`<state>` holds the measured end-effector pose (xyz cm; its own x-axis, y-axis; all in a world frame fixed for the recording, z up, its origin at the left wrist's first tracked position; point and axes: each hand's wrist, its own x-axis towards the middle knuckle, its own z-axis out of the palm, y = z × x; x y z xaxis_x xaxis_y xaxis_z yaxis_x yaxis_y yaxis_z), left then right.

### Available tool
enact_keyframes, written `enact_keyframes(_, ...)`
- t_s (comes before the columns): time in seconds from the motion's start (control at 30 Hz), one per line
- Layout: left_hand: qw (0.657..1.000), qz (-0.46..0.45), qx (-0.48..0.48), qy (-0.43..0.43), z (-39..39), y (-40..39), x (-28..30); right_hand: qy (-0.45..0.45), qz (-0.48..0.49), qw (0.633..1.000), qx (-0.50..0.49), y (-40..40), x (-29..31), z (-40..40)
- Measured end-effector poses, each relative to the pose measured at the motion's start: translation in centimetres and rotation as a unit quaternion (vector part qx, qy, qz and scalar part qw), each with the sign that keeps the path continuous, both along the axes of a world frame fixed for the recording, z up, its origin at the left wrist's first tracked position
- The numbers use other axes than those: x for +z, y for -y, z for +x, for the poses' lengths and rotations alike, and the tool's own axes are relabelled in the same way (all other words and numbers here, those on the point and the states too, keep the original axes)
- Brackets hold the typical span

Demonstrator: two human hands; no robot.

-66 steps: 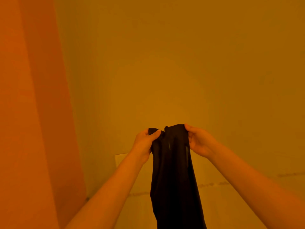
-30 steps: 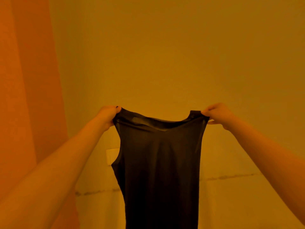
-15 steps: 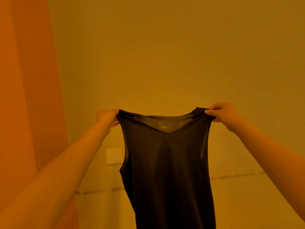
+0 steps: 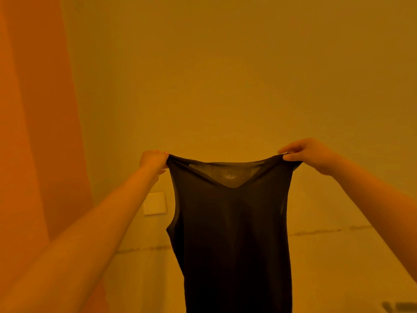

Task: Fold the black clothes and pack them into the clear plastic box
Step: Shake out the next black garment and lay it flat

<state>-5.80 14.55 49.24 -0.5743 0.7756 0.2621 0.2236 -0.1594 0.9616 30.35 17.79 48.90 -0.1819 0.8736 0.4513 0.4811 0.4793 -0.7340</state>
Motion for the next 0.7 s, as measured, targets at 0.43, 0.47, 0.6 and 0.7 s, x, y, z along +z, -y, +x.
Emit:
enact_keyframes(0.43,0.963,0.053,-0.256,0.061,-0.1,0.7,-0.5,-0.169,-0.13,0.976,0.027,-1.5,-1.7,1.3)
enact_keyframes(0.47,0.963,0.05,-0.264,0.029,-0.3,0.7,-0.7,-0.172,-0.136,0.975,0.033,-1.5,-1.8,1.3)
enact_keyframes(0.6,0.937,-0.002,-0.245,-0.249,-0.4,1.1,-0.7,-0.161,-0.145,0.974,0.059,-1.1,-1.7,1.1)
enact_keyframes(0.7,0.862,-0.062,-0.189,-0.467,-0.4,0.9,-0.5,-0.123,-0.141,0.981,0.056,-1.2,-1.6,1.0)
